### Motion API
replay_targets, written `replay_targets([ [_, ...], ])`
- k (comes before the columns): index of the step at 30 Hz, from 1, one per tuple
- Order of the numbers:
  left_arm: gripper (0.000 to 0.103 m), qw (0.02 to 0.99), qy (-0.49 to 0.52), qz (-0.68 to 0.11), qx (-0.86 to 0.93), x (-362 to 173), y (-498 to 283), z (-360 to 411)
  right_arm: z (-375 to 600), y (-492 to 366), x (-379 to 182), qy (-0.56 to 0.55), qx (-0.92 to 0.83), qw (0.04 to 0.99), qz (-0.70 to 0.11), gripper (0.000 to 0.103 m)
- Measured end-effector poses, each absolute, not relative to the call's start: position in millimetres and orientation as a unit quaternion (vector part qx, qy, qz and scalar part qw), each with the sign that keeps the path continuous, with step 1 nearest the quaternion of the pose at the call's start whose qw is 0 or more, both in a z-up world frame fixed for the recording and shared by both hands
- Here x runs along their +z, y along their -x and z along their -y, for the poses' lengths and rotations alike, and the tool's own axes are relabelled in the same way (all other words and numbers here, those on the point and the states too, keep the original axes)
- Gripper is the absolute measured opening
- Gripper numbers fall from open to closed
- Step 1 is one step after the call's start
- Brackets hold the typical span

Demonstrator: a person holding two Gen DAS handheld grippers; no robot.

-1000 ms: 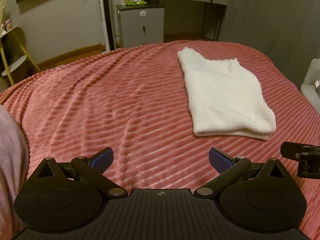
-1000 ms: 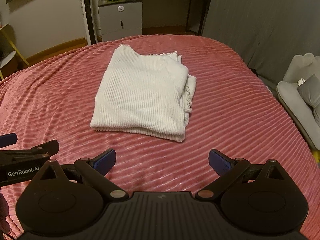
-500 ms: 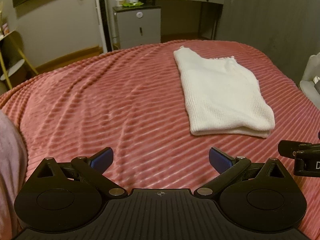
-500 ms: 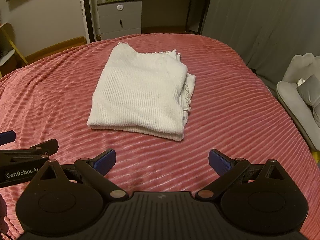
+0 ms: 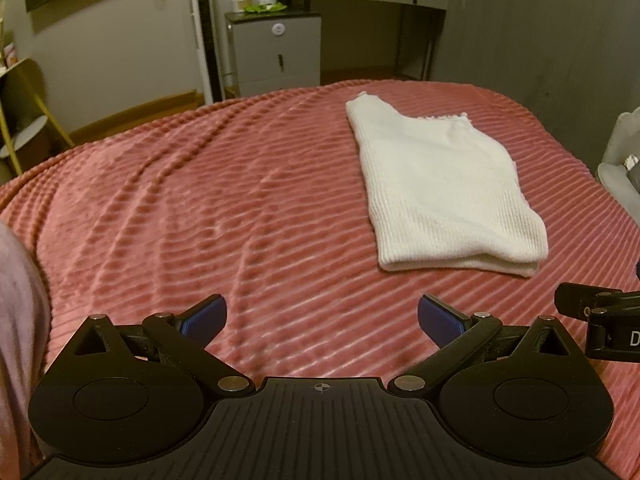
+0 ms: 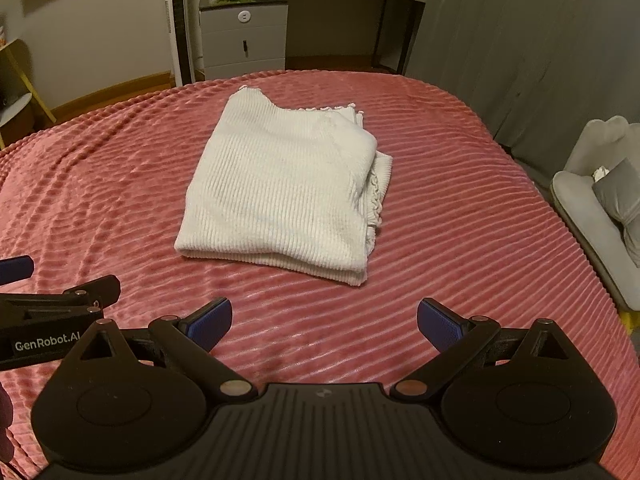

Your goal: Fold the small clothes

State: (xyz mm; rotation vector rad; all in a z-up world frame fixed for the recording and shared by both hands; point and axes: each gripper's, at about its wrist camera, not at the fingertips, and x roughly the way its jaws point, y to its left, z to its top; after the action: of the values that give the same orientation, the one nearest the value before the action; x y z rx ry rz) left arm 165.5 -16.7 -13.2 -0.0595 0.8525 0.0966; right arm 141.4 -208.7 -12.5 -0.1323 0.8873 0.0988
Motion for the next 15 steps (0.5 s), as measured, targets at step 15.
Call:
replay_targets([
  [15,0.103,0.911,0.030,-0.410,0.041,-12.9,-163.5,18.8,211.3,-140.2,-11.4,0.065,0.043,0.902,-0.425,0.099],
])
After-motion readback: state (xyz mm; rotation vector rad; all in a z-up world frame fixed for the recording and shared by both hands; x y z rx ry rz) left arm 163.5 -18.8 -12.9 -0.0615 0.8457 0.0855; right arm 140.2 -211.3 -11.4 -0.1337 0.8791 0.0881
